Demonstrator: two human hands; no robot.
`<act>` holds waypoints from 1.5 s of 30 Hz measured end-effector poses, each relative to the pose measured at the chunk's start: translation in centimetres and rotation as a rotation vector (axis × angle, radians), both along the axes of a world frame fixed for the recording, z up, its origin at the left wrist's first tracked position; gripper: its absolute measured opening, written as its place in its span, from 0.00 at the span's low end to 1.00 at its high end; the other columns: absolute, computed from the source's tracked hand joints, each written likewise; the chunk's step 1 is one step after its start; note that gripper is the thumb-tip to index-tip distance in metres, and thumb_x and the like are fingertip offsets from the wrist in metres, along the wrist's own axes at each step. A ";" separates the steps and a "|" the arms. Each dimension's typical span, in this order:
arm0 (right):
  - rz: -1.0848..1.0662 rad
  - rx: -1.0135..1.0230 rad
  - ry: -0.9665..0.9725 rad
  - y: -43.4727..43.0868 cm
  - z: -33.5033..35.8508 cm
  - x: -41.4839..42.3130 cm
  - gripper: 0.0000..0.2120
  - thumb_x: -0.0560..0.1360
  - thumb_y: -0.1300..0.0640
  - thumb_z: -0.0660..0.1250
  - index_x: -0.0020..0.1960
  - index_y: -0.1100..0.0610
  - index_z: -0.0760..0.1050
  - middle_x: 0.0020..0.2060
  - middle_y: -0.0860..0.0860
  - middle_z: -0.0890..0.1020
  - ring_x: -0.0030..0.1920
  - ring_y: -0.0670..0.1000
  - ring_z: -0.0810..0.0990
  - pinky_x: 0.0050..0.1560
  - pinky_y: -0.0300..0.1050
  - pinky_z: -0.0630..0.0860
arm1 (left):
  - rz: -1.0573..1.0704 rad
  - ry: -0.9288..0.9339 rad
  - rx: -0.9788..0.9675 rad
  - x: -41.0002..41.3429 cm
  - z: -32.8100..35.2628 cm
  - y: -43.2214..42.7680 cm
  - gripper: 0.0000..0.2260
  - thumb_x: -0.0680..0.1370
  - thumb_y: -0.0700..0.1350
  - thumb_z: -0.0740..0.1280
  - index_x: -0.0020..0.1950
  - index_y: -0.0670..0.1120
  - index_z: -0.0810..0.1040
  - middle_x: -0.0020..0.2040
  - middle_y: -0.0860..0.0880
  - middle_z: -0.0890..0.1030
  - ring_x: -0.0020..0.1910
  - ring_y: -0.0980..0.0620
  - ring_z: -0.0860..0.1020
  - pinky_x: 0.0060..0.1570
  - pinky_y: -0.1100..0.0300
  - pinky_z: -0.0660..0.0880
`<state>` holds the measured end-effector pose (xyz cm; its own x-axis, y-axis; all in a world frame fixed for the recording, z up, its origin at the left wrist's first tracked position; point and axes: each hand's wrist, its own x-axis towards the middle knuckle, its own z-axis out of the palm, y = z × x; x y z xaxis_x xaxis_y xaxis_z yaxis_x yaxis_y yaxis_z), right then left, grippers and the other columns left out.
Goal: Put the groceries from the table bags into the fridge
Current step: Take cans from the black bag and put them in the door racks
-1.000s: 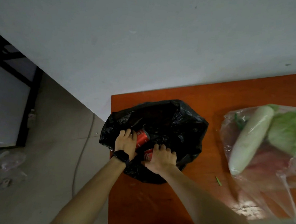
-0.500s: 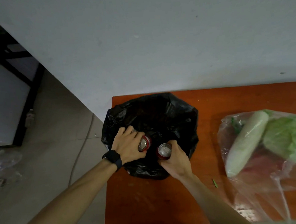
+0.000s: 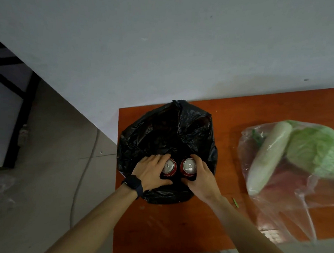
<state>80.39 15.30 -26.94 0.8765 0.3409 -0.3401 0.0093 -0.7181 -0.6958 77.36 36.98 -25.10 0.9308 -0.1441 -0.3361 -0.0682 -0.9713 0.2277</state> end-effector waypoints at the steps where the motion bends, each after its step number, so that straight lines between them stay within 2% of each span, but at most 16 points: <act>1: 0.000 0.001 -0.004 0.1 -0.2 -0.1 0.40 0.70 0.50 0.77 0.75 0.46 0.58 0.67 0.49 0.73 0.65 0.51 0.75 0.62 0.46 0.77 | 0.016 0.026 -0.022 0.1 0.0 0.0 0.40 0.72 0.67 0.68 0.77 0.53 0.58 0.71 0.49 0.71 0.67 0.48 0.72 0.65 0.53 0.69; 5: -0.013 0.013 -0.030 0.6 -0.9 -0.1 0.37 0.70 0.53 0.77 0.71 0.45 0.60 0.62 0.47 0.75 0.60 0.50 0.78 0.59 0.47 0.79 | 0.137 0.099 -0.167 0.3 -0.3 -0.8 0.34 0.72 0.60 0.73 0.71 0.55 0.59 0.65 0.49 0.75 0.59 0.47 0.78 0.53 0.51 0.78; 8: -0.030 0.047 -0.027 0.6 -0.7 0.1 0.34 0.69 0.57 0.77 0.69 0.44 0.64 0.58 0.45 0.77 0.57 0.48 0.79 0.54 0.39 0.77 | 0.198 0.130 -0.250 0.5 -0.2 -1.3 0.32 0.70 0.58 0.74 0.67 0.58 0.61 0.59 0.50 0.77 0.52 0.47 0.79 0.48 0.49 0.79; 13: -0.157 0.189 -0.040 -1.1 2.3 -0.6 0.35 0.67 0.54 0.79 0.67 0.42 0.66 0.55 0.39 0.79 0.54 0.40 0.79 0.53 0.33 0.76 | 0.240 0.058 -0.376 0.6 2.1 -1.8 0.30 0.67 0.59 0.75 0.64 0.62 0.64 0.55 0.55 0.78 0.51 0.51 0.79 0.50 0.49 0.79; 18: -0.384 0.407 -0.103 -4.6 8.7 -1.7 0.34 0.64 0.57 0.83 0.63 0.42 0.70 0.51 0.38 0.82 0.50 0.34 0.81 0.47 0.29 0.77 | 0.232 -0.104 -0.555 1.5 7.9 -3.2 0.30 0.65 0.60 0.77 0.63 0.64 0.68 0.56 0.59 0.79 0.54 0.60 0.78 0.55 0.56 0.77; 20: -0.435 0.444 -0.161 -6.7 11.4 -2.3 0.35 0.62 0.56 0.84 0.63 0.41 0.71 0.50 0.38 0.82 0.48 0.34 0.82 0.45 0.29 0.76 | 0.189 -0.162 -0.613 2.1 10.8 -4.8 0.32 0.64 0.62 0.77 0.64 0.64 0.68 0.57 0.60 0.79 0.55 0.61 0.78 0.58 0.57 0.77; 22: -0.480 0.478 -0.233 -9.2 13.8 -3.2 0.36 0.62 0.57 0.84 0.63 0.40 0.71 0.50 0.39 0.83 0.48 0.37 0.83 0.47 0.33 0.78 | 0.133 -0.207 -0.663 2.6 13.4 -7.2 0.31 0.64 0.62 0.78 0.64 0.63 0.69 0.57 0.60 0.79 0.56 0.62 0.78 0.58 0.58 0.77; 26: -0.566 0.521 -0.383 -15.9 18.1 -6.6 0.38 0.61 0.59 0.84 0.65 0.45 0.70 0.51 0.36 0.81 0.52 0.38 0.82 0.51 0.34 0.79 | -0.010 -0.277 -0.760 2.8 18.0 -14.5 0.30 0.65 0.57 0.80 0.63 0.60 0.71 0.57 0.59 0.78 0.56 0.62 0.77 0.58 0.57 0.77; 29: -0.647 0.504 -0.528 -21.9 21.1 -11.0 0.39 0.60 0.56 0.84 0.64 0.46 0.69 0.53 0.31 0.79 0.54 0.37 0.81 0.50 0.35 0.80 | -0.126 -0.304 -0.825 2.0 20.5 -21.8 0.31 0.62 0.55 0.81 0.61 0.60 0.72 0.56 0.59 0.79 0.55 0.61 0.78 0.57 0.55 0.78; 32: -0.748 0.463 -0.659 -28.4 23.9 -17.0 0.39 0.59 0.49 0.83 0.65 0.46 0.69 0.55 0.34 0.79 0.56 0.36 0.80 0.49 0.34 0.80 | -0.233 -0.279 -0.890 -0.2 22.7 -30.1 0.33 0.59 0.58 0.81 0.61 0.61 0.72 0.58 0.56 0.78 0.55 0.58 0.79 0.55 0.54 0.80; 34: -0.832 0.418 -0.736 -32.7 25.8 -21.5 0.38 0.57 0.45 0.81 0.64 0.45 0.70 0.54 0.33 0.80 0.56 0.35 0.79 0.48 0.34 0.81 | -0.326 -0.246 -0.934 -2.4 24.3 -35.7 0.33 0.60 0.55 0.81 0.63 0.59 0.72 0.58 0.57 0.78 0.56 0.58 0.79 0.53 0.60 0.80; 37: -0.930 0.333 -0.852 -38.5 28.3 -28.0 0.37 0.57 0.46 0.81 0.63 0.44 0.70 0.53 0.29 0.79 0.55 0.35 0.79 0.45 0.30 0.79 | -0.479 -0.212 -0.993 -6.5 26.5 -43.7 0.31 0.63 0.49 0.82 0.62 0.60 0.72 0.58 0.59 0.77 0.55 0.61 0.78 0.48 0.69 0.77; 40: -1.020 0.216 -0.956 -44.2 30.5 -34.1 0.38 0.59 0.46 0.80 0.65 0.47 0.69 0.52 0.34 0.79 0.54 0.35 0.79 0.45 0.25 0.75 | -0.623 -0.197 -1.056 -10.7 28.8 -51.6 0.31 0.62 0.55 0.81 0.59 0.64 0.70 0.58 0.59 0.77 0.55 0.60 0.77 0.48 0.68 0.78; 43: -1.099 0.095 -1.023 -49.3 32.6 -39.2 0.40 0.61 0.54 0.83 0.69 0.54 0.69 0.55 0.40 0.78 0.53 0.39 0.79 0.49 0.24 0.74 | -0.736 -0.175 -1.091 -14.6 31.1 -58.7 0.33 0.59 0.63 0.76 0.61 0.64 0.69 0.57 0.60 0.76 0.56 0.60 0.77 0.53 0.63 0.78; 45: -1.136 0.029 -1.072 -52.4 34.0 -42.1 0.41 0.62 0.57 0.83 0.70 0.55 0.68 0.54 0.38 0.77 0.52 0.36 0.79 0.50 0.24 0.74 | -0.790 -0.167 -1.133 -17.0 32.9 -62.9 0.31 0.58 0.64 0.76 0.58 0.65 0.69 0.55 0.62 0.76 0.54 0.64 0.77 0.52 0.66 0.77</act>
